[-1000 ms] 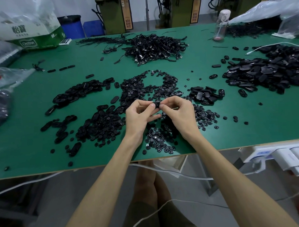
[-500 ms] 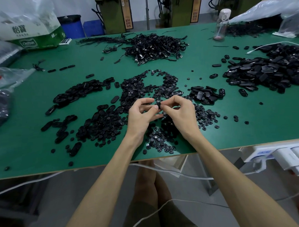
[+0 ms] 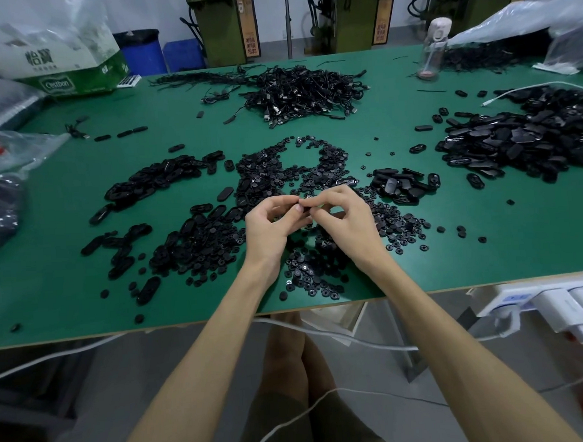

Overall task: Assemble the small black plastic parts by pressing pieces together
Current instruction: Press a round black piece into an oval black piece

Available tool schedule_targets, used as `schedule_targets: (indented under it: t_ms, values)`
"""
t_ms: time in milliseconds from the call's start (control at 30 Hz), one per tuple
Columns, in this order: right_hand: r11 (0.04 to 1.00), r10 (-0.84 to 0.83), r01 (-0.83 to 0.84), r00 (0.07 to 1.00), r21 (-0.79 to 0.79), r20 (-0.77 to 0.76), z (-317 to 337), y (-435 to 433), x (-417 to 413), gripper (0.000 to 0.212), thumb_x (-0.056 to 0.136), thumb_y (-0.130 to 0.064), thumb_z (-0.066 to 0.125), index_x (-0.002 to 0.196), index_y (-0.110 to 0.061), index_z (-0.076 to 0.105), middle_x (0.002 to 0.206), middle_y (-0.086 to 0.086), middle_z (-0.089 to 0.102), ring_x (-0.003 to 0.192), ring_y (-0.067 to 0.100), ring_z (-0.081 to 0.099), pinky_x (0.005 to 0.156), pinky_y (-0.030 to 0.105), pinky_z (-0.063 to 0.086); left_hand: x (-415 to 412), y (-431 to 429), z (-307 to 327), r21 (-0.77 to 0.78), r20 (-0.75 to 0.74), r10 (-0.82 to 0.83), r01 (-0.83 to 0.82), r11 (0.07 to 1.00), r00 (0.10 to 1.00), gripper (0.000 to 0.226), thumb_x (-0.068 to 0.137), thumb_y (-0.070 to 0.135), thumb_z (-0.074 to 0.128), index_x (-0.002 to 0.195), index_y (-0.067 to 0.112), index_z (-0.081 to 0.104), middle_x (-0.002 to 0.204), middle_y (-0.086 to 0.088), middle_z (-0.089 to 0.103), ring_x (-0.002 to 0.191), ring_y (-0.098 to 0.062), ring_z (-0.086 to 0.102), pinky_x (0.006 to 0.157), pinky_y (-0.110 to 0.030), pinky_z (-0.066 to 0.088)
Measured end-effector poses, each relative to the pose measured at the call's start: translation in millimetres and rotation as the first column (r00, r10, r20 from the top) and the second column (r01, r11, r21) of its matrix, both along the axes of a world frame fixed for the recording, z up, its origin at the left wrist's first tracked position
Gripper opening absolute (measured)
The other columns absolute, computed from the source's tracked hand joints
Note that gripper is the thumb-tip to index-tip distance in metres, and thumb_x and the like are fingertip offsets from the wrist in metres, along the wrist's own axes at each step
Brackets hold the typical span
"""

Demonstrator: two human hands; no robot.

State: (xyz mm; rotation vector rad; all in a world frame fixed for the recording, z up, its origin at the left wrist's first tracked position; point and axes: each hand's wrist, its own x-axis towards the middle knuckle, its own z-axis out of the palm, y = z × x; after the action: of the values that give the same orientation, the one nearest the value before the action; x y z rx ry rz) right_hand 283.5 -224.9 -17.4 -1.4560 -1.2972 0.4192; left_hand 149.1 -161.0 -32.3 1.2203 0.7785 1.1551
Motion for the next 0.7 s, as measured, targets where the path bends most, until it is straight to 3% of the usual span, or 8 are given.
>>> schedule_targets:
  t_ms: [167, 300, 467, 700]
  values:
    - [1.0, -0.028, 0.029, 0.998, 0.011, -0.06, -4.3, 2.9, 5.7, 0.021, 0.096, -0.015, 0.07, 0.114, -0.025, 0.076, 0.1, -0.006, 0.072, 0.093, 0.009, 0.067, 0.082, 0.027, 0.056, -0.5, -2.4, 3.1, 0.015, -0.027, -0.034, 0.034, 0.999, 0.999, 0.014, 0.095, -0.003, 0.068, 0.109, -0.004, 0.07, 0.102, -0.021, 0.075, 0.096, -0.03, 0.077, 0.081, -0.03, 0.062]
    - [0.999, -0.038, 0.038, 0.996, 0.008, -0.083, -6.2, 4.3, 6.7, 0.013, 0.093, -0.012, 0.072, 0.102, -0.02, 0.078, 0.087, -0.01, 0.076, 0.082, 0.002, 0.069, 0.078, 0.02, 0.053, -0.5, -3.3, 3.7, 0.037, -0.063, -0.047, 0.049, 0.998, 0.997, 0.016, 0.095, -0.003, 0.069, 0.11, -0.007, 0.069, 0.098, -0.016, 0.076, 0.091, -0.027, 0.077, 0.078, -0.029, 0.062]
    - [0.999, -0.026, 0.03, 0.993, 0.027, -0.115, -5.8, 3.0, 7.0, 0.009, 0.09, -0.013, 0.075, 0.095, -0.02, 0.078, 0.085, -0.008, 0.077, 0.079, 0.004, 0.069, 0.078, 0.022, 0.056, 0.3, -4.3, 3.1, 0.064, -0.093, -0.049, 0.055, 0.996, 0.994, 0.017, 0.094, -0.003, 0.07, 0.11, -0.006, 0.07, 0.092, -0.007, 0.077, 0.088, -0.019, 0.076, 0.074, -0.027, 0.061]
    - [1.0, -0.013, 0.017, 0.991, 0.026, -0.134, -8.1, 4.8, 8.5, 0.007, 0.09, -0.015, 0.076, 0.094, -0.021, 0.077, 0.085, -0.005, 0.077, 0.081, 0.01, 0.07, 0.079, 0.029, 0.058, -0.4, -3.7, 3.1, 0.073, -0.105, -0.053, 0.061, 0.995, 0.993, 0.018, 0.094, -0.004, 0.07, 0.111, -0.007, 0.07, 0.093, -0.007, 0.077, 0.089, -0.021, 0.076, 0.075, -0.028, 0.062]
